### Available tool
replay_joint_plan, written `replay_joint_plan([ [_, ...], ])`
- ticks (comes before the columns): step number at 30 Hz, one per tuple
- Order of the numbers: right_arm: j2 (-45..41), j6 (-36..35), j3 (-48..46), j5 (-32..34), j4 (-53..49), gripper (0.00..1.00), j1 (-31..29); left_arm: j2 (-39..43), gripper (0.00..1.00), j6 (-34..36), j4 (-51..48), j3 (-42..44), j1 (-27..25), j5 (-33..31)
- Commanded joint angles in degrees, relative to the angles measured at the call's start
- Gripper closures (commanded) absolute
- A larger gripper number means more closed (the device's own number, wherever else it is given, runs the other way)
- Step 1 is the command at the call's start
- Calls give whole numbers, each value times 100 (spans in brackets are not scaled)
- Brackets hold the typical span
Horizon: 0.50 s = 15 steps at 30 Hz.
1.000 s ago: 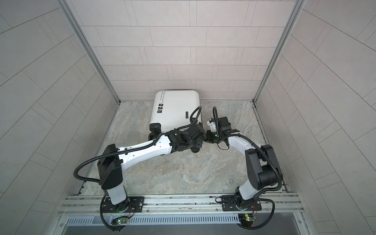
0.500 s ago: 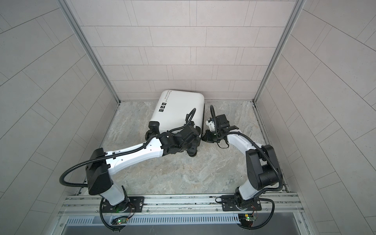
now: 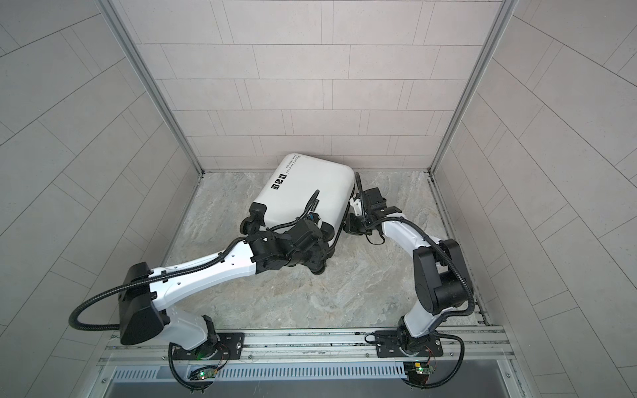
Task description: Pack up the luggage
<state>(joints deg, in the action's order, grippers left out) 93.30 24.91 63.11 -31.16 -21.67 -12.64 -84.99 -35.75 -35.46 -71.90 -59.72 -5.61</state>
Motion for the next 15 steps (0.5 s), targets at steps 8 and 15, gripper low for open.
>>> replay_joint_plan([
  [8, 318, 259, 495, 1026, 76, 100, 389, 1180, 100, 202, -541, 416, -57, -683],
  [15, 631, 291, 884, 1150, -109, 100, 750, 1799, 100, 375, -726, 742, -57, -937],
])
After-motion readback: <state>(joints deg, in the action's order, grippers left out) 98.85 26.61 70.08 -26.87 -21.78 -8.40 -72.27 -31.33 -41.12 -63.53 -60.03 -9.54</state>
